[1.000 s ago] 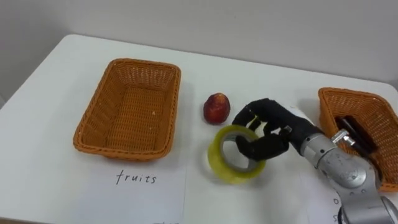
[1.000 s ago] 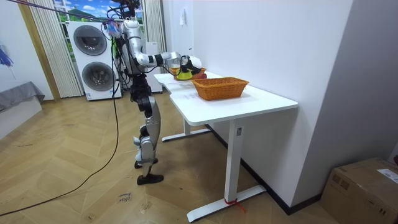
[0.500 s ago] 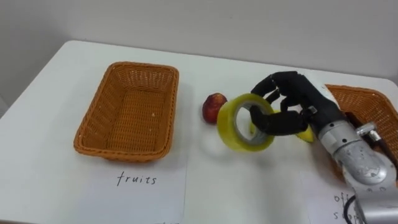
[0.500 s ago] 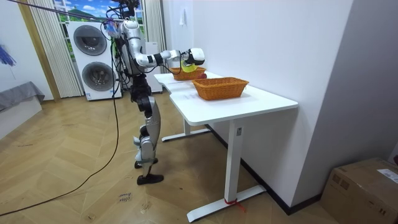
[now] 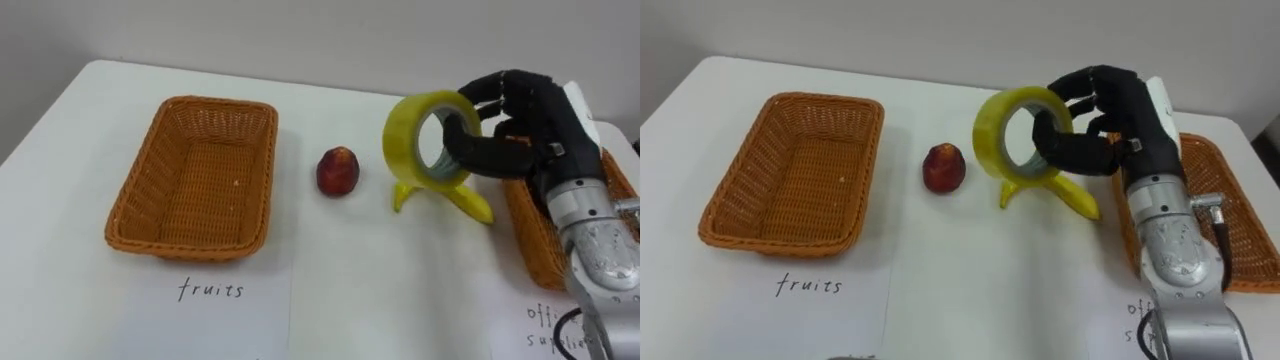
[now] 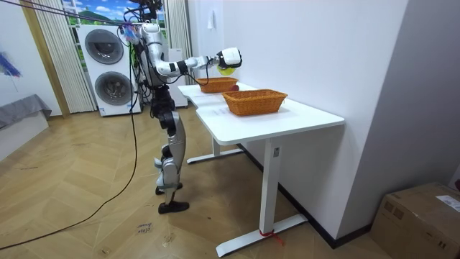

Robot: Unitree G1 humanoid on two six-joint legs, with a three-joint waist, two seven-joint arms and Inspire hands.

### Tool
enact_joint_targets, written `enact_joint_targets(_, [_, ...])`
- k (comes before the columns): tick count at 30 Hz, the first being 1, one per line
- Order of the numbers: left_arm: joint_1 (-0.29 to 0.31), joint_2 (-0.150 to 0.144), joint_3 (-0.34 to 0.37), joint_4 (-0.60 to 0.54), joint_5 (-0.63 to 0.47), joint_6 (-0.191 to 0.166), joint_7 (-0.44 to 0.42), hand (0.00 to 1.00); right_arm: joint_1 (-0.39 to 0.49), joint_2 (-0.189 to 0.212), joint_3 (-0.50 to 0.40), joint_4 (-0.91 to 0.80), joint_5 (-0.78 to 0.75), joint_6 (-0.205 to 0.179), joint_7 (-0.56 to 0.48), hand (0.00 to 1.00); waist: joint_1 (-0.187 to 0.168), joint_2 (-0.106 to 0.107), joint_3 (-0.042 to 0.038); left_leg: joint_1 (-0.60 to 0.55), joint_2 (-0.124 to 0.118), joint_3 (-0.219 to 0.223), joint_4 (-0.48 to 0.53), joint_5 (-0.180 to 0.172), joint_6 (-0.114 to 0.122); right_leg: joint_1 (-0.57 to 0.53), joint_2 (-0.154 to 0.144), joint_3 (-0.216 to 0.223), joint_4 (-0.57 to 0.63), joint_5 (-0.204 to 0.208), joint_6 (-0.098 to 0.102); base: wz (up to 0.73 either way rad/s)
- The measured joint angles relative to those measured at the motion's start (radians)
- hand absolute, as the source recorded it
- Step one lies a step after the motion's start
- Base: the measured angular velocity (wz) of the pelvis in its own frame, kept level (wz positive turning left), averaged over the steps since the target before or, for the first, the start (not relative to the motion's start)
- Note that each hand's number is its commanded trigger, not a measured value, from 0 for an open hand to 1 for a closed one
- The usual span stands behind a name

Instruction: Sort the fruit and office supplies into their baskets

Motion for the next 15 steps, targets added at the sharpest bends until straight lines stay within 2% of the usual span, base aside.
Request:
enact_joint_targets(4, [0.003, -0.009, 0.021, 0.0, 0.0, 0.001, 0.001, 0.0, 0.002, -0.001, -0.04, 0.001, 0.019, 0.0, -0.029, 1.0, -0.007, 0.012, -0.008, 0.001, 0.0, 0.003, -0.001, 0.0, 0.0, 0.0, 0.0, 0.001, 0.001, 0.0, 0.0, -0.01])
enact_joint_targets(8, [0.004, -0.009, 0.024, 0.0, 0.002, 0.001, 0.001, 0.0, 0.003, -0.005, -0.073, 0.033, 0.019, 0.0, -0.067, 1.0, -0.008, 0.017, -0.011, 0.002, 0.0, 0.005, -0.001, 0.0, 0.0, 0.0, 0.0, 0.001, 0.001, 0.0, 0.0, 0.0])
enact_joint_targets(15, [0.012, -0.01, 0.052, -0.001, 0.0, 0.013, -0.002, 0.0, 0.002, -0.056, -0.107, 0.135, 0.103, 0.007, -0.148, 1.0, -0.007, -0.005, -0.0109, 0.024, 0.001, 0.02, -0.017, 0.002, 0.0, 0.007, 0.001, 0.018, -0.001, -0.001, 0.001, -0.07])
